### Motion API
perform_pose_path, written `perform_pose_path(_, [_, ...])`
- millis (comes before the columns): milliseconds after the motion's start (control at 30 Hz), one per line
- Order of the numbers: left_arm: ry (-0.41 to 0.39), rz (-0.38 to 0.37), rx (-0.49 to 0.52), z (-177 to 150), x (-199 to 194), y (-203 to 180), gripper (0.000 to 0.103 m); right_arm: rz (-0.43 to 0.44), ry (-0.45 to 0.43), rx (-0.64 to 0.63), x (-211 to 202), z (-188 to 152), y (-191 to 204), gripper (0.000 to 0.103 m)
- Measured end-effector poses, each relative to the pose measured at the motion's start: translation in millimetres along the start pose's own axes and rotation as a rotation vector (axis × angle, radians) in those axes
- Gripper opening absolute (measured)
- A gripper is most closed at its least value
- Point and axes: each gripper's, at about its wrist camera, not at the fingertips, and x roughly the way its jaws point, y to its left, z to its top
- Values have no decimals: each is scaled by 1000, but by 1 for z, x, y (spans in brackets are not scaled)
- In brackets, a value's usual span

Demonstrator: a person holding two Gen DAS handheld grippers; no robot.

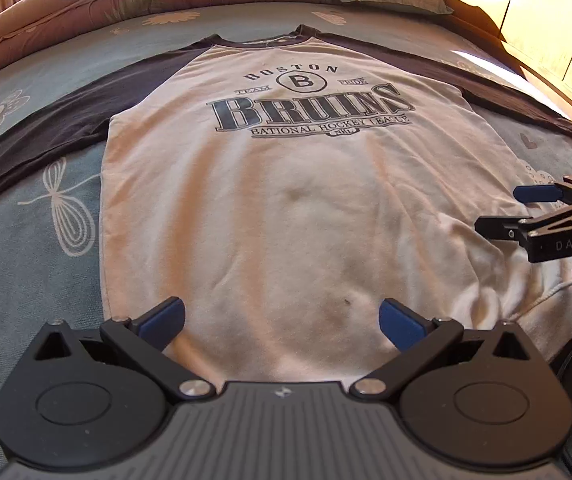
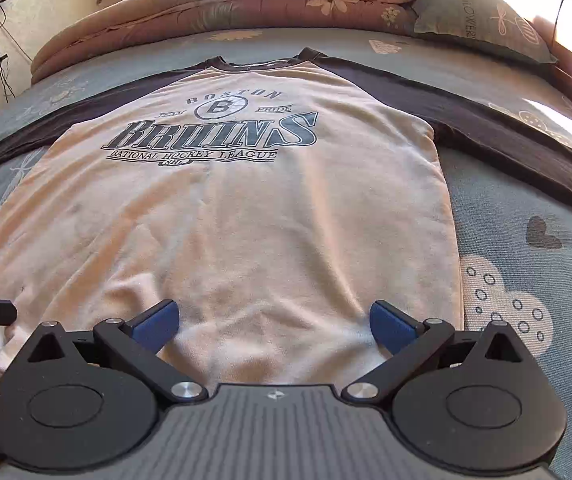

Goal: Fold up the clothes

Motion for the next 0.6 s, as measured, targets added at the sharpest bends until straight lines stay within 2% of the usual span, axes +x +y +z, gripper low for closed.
perform_pose_path(67, [-28,-34,-2,13,1,10,102,3,-16,2,-1,-2,-1,103])
perform_pose_path(167, [-24,-91,-99,33,21,35,102,8,-22,10,-2,-2,-2,103])
perform_pose_path(267, [11,-133,-184,43,46,58,102,5,-23,8,-2,-3,-1,103])
perform_pose_path(300, [11,-127,-199,45,51,65,102,2,-24,1,-2,-4,0,103])
perform_pose_path(400, [-9,-36,-205,54,57,83,102,-6,-28,-9,-1,-5,1,103])
perform_pose_path(500, [13,-45,-244,67,60,99,102,-10,-34,-9,0,-5,2,103])
perform_pose_path(600, [-5,-54,-231,83,57,100,102,-17,-39,-12,1,-4,3,103])
